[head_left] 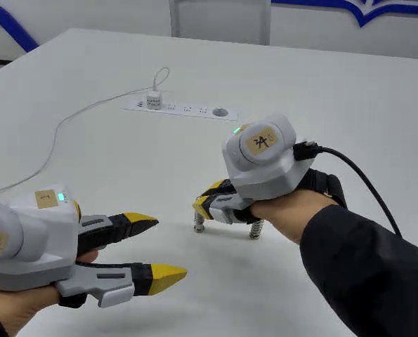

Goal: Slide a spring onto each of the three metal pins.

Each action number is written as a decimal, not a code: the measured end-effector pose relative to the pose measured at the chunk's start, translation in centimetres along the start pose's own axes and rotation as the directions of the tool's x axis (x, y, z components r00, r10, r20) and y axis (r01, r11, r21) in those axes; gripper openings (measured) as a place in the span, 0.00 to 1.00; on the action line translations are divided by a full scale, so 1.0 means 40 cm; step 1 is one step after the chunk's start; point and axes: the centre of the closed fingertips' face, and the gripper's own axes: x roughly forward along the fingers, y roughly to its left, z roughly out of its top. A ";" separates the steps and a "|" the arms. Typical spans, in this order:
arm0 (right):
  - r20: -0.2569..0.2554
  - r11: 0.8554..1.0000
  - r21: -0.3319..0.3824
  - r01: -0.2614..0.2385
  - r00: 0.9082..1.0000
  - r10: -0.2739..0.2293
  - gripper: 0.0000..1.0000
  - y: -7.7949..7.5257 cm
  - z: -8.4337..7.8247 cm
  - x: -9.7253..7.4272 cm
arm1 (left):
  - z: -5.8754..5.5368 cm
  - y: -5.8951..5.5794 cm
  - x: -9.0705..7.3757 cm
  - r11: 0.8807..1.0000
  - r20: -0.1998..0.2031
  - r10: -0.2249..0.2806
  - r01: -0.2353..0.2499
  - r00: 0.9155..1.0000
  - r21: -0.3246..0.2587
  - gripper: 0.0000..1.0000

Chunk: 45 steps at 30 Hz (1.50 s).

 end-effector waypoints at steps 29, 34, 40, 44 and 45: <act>-0.007 0.999 -0.032 -0.002 1.000 0.001 0.18 0.036 -0.022 -0.059 | 0.007 0.004 -0.005 1.000 0.006 0.010 -0.010 1.000 -0.005 0.58; 0.002 0.999 -0.041 -0.002 1.000 0.003 0.19 0.052 -0.035 -0.086 | 0.009 0.004 -0.006 1.000 0.007 0.011 -0.011 1.000 -0.004 0.59; 0.011 0.999 -0.040 -0.006 1.000 0.007 0.21 0.062 -0.051 -0.125 | 0.010 0.003 -0.006 1.000 0.008 0.012 -0.012 1.000 -0.006 0.59; 0.021 1.000 -0.027 -0.010 1.000 0.011 0.21 0.068 -0.061 -0.154 | 0.011 0.001 -0.006 1.000 0.008 0.009 -0.009 1.000 -0.003 0.60; 0.021 1.000 -0.029 -0.009 1.000 0.010 0.22 0.068 -0.064 -0.159 | 0.011 0.001 -0.006 1.000 0.008 0.009 -0.009 1.000 -0.003 0.60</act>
